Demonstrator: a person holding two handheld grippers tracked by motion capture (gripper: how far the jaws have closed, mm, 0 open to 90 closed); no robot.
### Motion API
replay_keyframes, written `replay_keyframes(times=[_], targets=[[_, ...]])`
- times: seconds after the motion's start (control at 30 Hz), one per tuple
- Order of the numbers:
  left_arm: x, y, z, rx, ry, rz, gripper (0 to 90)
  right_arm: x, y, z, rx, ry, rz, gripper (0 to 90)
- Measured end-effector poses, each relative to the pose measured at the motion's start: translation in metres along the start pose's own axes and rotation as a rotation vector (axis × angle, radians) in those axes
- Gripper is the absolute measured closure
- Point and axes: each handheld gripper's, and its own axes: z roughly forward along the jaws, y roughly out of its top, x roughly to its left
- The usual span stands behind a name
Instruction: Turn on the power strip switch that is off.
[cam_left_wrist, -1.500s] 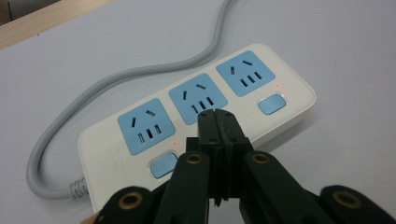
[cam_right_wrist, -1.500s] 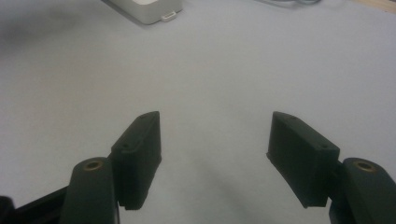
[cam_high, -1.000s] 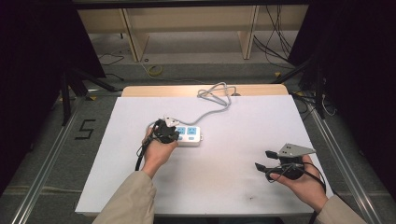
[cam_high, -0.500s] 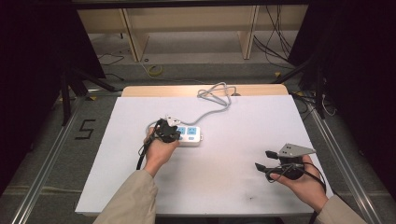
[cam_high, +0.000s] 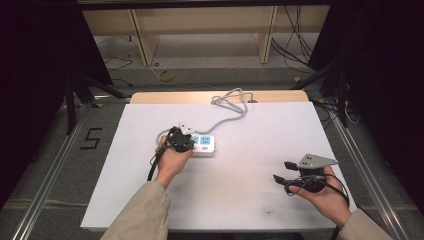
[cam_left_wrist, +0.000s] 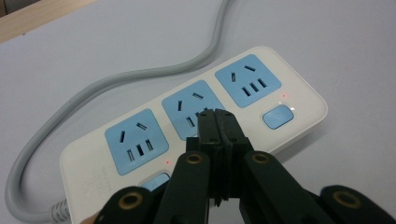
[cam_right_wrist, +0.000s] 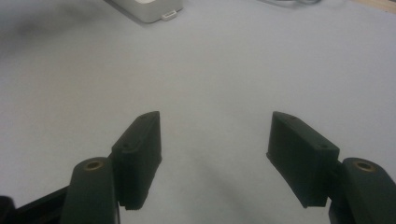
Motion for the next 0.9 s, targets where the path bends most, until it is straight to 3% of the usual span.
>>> replay_keyframes(times=[0.9], targets=[[-0.0003,0.0004,0.006,0.013,-0.002,-0.003,89.7,-0.0002,-0.0003,0.0,0.002,0.0,-0.004,35.3]])
